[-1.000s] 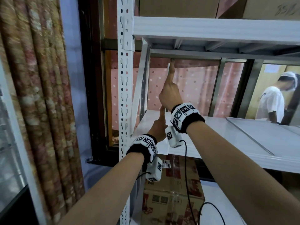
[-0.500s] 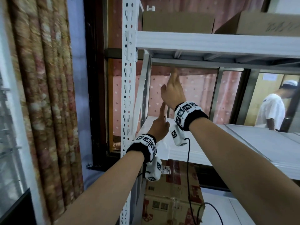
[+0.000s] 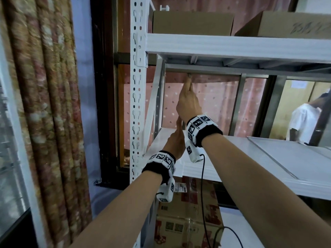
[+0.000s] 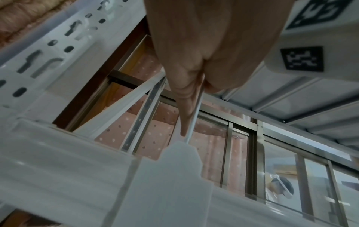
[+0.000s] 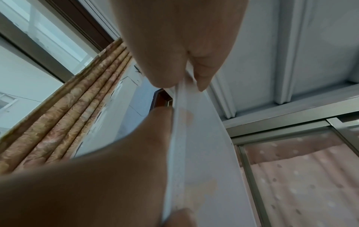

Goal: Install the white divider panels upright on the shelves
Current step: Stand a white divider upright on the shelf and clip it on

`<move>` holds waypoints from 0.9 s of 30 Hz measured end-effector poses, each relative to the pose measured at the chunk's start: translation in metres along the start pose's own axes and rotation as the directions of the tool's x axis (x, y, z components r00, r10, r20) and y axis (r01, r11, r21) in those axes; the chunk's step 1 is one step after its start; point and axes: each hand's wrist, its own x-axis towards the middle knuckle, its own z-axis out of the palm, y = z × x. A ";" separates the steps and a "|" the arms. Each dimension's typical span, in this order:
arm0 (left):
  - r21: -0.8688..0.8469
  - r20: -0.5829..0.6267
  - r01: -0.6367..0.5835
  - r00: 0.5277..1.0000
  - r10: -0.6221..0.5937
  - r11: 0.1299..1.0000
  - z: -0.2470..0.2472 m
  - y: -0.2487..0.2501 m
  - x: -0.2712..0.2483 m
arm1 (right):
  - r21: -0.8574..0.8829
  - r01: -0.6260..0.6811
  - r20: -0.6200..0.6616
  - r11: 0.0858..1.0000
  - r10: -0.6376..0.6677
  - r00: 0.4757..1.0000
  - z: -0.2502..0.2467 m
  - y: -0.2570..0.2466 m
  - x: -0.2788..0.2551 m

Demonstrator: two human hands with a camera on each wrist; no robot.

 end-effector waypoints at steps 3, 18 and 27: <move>0.017 -0.015 0.019 1.000 -0.019 1.000 -0.004 0.002 -0.004 | 0.093 0.005 0.008 0.996 -0.006 1.000 0.001 0.000 0.000; -0.235 -0.065 0.596 0.779 -0.624 0.768 -0.004 -0.041 -0.060 | 0.429 -0.676 0.306 0.599 0.608 0.733 0.053 0.053 -0.130; -0.555 0.506 0.804 0.529 -0.682 0.212 -0.007 -0.034 -0.080 | 0.284 -0.932 0.673 0.225 0.646 0.361 0.032 0.057 -0.157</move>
